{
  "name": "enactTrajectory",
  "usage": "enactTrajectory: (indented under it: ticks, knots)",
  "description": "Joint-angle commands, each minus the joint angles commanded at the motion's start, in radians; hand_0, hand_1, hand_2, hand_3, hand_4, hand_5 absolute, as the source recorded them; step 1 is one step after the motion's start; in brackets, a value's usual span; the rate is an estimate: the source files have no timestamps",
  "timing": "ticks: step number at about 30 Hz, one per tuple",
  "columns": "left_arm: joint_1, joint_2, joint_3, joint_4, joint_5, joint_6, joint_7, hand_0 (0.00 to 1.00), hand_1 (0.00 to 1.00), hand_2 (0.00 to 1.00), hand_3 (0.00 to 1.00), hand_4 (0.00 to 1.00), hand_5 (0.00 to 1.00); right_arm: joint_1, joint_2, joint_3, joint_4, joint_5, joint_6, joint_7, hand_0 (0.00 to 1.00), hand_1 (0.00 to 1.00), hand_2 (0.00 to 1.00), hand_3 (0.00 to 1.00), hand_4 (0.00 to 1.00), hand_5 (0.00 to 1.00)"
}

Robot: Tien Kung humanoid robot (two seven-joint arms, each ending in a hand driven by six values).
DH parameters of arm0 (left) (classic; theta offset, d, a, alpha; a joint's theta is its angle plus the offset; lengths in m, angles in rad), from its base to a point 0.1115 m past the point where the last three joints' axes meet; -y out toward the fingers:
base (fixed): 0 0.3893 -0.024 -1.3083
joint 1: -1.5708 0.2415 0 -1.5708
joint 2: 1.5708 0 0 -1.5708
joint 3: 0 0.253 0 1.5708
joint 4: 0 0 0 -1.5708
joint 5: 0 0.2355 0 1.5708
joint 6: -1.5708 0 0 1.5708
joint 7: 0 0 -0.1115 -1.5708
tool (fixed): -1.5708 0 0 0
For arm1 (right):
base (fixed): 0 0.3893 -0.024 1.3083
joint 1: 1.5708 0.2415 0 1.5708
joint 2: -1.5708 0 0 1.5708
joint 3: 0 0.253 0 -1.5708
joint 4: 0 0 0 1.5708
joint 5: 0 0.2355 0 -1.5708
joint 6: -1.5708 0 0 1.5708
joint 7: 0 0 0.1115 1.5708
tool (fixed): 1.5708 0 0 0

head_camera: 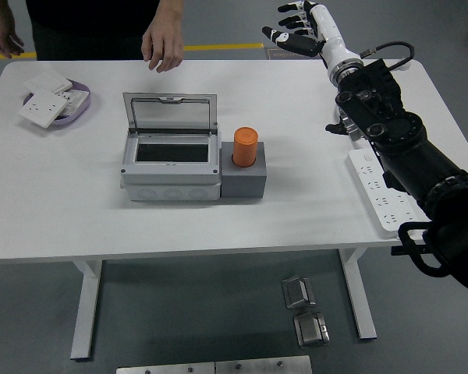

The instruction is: Pick up the cylinder from the cube,place it in the box,flap close box

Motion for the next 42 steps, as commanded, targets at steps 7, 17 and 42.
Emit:
enactTrajectory:
  ticks: [7,17,42]
  knots:
    - [-0.001,0.006,-0.012,0.000,0.017,-0.002,-0.001,0.544,0.540,0.494,0.536,0.337,0.002,0.001,0.000,-0.050,0.017,0.032,-0.008,0.000,0.814,0.739,0.711,0.759,0.907,0.555]
    - [0.011,-0.010,0.000,0.000,-0.005,0.000,-0.004,0.544,0.540,0.494,0.536,0.336,0.002,-0.142,0.000,-0.067,0.278,-0.032,-0.030,0.007,0.815,0.741,0.713,0.762,0.904,0.557]
    - [0.010,-0.027,0.076,0.000,-0.101,0.005,-0.032,0.544,0.540,0.495,0.537,0.336,0.002,-0.389,0.000,-0.046,0.456,-0.016,-0.025,0.099,0.720,0.684,0.618,0.676,0.914,0.402]
